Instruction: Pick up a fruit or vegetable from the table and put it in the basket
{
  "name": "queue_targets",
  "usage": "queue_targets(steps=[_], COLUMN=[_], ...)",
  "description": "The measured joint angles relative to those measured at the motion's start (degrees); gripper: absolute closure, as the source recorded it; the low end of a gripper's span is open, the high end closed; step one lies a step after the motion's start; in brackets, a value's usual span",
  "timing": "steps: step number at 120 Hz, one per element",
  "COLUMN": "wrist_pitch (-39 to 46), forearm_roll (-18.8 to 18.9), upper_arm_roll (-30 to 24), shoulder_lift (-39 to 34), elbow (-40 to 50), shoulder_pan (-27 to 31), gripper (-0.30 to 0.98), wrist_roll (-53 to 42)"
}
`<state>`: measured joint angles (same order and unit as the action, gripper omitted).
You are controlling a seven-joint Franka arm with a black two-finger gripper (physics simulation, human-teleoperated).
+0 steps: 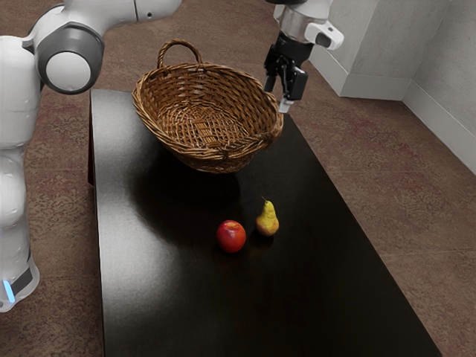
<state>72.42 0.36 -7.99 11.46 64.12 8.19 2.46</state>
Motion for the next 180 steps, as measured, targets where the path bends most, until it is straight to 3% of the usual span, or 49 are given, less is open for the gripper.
queue_targets(steps=[32, 46, 58, 64, 72, 81, 114, 145, 180], wrist_pitch=[-0.2, -0.5, -0.6, -0.4, 4.7, 9.0, 14.7, 20.1, 28.4], forearm_roll=[0.1, -0.2, -0.2, 0.2, -0.2, -1.2, -2.9, -5.3, -4.9], upper_arm_roll=[0.0, -0.7, -5.2, -9.0, -14.5, -17.5, -18.9, -18.9, -18.8], shoulder_lift=[0.1, -4.3, -5.4, -5.9, -17.7, -22.9, -20.0, -20.9, -22.4], elbow=[0.0, -6.5, -6.9, -4.0, 17.8, 27.4, 30.5, 42.2, 50.0], shoulder_pan=[0.0, -0.2, -0.1, 0.2, 2.8, -0.5, -1.2, -1.3, -1.3], gripper=[0.0, 0.0, 0.0, 0.0, 0.0, 0.0, 0.0, 0.0, 0.0], wrist_roll=[0.3, 0.5, 0.7, 1.1, 1.4, 1.2, -0.8, -3.0, -6.8])
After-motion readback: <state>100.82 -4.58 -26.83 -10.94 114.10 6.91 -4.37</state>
